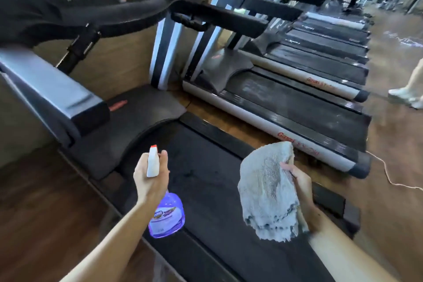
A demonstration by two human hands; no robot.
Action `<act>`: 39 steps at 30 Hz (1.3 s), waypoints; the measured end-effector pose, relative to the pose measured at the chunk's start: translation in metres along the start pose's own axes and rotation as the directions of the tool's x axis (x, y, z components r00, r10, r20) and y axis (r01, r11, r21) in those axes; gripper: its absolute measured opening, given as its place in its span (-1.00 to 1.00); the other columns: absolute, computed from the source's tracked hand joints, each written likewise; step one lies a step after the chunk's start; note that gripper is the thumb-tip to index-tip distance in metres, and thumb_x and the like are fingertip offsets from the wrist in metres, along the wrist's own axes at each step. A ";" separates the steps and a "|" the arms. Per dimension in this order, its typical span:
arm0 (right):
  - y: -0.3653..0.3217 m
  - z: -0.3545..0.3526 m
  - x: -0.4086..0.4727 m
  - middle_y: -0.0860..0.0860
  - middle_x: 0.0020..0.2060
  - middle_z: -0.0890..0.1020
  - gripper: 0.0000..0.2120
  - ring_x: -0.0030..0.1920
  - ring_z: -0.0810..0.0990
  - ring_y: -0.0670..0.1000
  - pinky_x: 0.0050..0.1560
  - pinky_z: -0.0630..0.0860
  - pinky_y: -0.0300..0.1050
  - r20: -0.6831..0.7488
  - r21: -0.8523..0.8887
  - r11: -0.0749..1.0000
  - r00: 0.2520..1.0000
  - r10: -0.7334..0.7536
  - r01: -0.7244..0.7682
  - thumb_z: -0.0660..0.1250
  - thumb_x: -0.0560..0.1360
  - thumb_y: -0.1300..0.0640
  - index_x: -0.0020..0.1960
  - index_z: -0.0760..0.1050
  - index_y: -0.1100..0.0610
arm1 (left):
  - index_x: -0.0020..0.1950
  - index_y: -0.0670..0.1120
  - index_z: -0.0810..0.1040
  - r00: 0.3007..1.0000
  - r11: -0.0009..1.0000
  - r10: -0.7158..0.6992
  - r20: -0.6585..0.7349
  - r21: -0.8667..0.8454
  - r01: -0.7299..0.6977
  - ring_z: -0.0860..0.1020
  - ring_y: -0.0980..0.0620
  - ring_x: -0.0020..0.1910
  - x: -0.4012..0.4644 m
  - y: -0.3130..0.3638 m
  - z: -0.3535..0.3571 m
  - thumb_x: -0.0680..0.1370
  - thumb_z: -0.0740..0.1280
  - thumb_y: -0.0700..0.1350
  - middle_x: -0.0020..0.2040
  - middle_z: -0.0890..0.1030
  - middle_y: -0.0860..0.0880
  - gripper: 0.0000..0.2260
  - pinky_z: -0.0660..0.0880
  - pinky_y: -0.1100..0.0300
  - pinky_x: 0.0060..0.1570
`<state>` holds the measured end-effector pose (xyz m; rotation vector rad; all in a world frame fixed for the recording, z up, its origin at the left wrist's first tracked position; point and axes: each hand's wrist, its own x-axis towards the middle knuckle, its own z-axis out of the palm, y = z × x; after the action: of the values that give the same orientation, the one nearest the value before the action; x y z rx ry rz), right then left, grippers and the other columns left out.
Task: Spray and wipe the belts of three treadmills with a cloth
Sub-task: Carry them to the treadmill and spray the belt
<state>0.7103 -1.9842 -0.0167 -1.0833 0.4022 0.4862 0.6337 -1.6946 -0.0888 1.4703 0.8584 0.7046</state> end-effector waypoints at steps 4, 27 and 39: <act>0.041 -0.005 0.029 0.12 -0.27 0.74 -0.75 -0.35 0.72 0.06 -0.23 0.58 -0.04 0.014 -0.056 0.997 0.999 0.046 -0.045 0.20 0.65 0.20 0.09 0.62 0.29 | -0.19 -0.06 0.46 0.994 0.991 -0.089 -0.058 0.091 0.094 0.43 0.04 -0.31 0.007 -0.058 -0.009 0.53 0.42 0.17 -0.37 0.42 0.13 -0.67 0.61 -0.23 -0.11; 0.223 -0.010 0.258 0.20 0.10 0.72 -0.57 0.18 0.65 0.25 0.20 0.55 0.17 0.065 -0.188 0.982 0.997 0.050 -0.037 0.16 0.60 0.07 0.42 0.47 0.19 | -0.10 -0.15 0.54 0.979 0.913 -0.195 -0.055 0.356 0.202 0.60 -0.13 -0.08 0.087 -0.281 0.031 0.57 0.39 0.06 -0.14 0.62 -0.08 -0.73 0.53 -0.02 0.08; 0.220 -0.010 0.274 0.20 0.25 0.64 -0.47 0.15 0.69 0.22 -0.04 0.65 0.08 0.095 -0.190 0.980 0.995 -0.044 0.061 0.18 0.57 0.09 0.54 0.36 0.07 | -0.13 0.14 0.53 0.964 0.905 -0.253 0.080 0.371 0.207 0.66 -0.21 -0.08 0.090 -0.318 0.025 0.42 0.34 0.23 -0.20 0.62 -0.02 -0.81 0.61 -0.15 0.10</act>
<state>0.8131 -1.8599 -0.3292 -1.2508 0.2493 0.5332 0.6703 -1.6351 -0.4127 1.6817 1.0826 0.2795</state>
